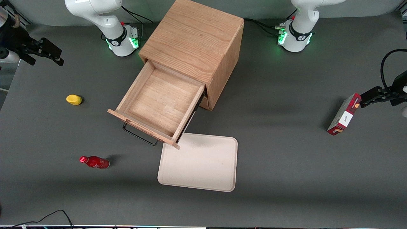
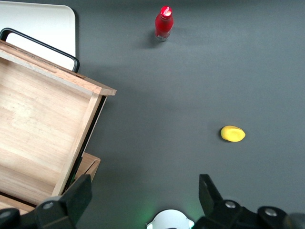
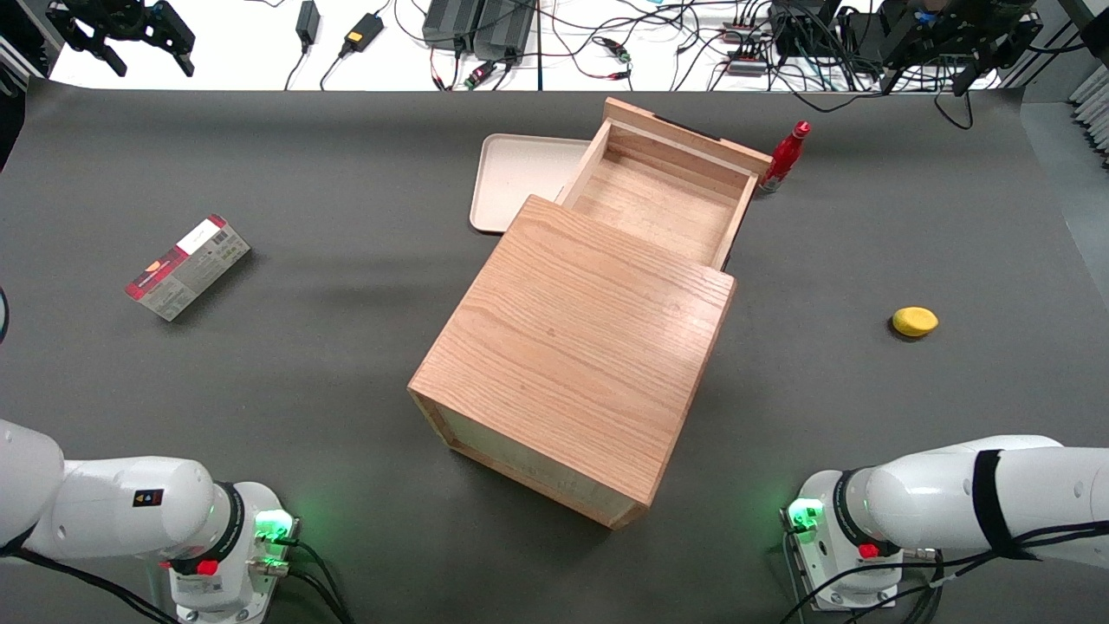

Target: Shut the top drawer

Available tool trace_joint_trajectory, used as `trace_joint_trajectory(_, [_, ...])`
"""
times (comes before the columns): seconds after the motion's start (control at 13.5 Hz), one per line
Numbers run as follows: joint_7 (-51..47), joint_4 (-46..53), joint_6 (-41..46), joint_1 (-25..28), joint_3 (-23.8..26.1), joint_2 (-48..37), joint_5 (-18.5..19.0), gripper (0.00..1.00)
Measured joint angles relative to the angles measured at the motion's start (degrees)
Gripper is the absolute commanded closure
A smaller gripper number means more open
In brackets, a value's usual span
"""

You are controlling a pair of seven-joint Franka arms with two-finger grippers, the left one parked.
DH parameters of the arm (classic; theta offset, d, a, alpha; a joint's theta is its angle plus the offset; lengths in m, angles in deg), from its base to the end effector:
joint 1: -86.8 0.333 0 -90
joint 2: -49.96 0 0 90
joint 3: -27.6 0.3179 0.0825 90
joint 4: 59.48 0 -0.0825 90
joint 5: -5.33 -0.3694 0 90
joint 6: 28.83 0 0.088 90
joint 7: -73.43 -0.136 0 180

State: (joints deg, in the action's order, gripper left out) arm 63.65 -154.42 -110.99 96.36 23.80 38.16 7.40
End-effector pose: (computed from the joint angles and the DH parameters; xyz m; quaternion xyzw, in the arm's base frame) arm 0.4570 0.0371 0.6494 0.9992 -0.0366 -0.0072 0.0122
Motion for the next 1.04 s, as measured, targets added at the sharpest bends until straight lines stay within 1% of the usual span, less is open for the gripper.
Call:
trace_joint_trajectory(0.44, [0.7, 2.0, 0.0, 0.0, -0.9, 0.2, 0.0, 0.00])
trace_joint_trajectory(0.67, [5.1, 4.3, 0.0, 0.0, -0.9, 0.3, 0.0, 0.00])
trace_joint_trajectory(0.96, [7.4, 5.0, 1.1, 0.0, -2.0, 0.7, -1.2, 0.00])
trace_joint_trajectory(1.04, [9.7, 5.1, 1.1, 0.0, -2.1, 1.1, -1.4, 0.00])
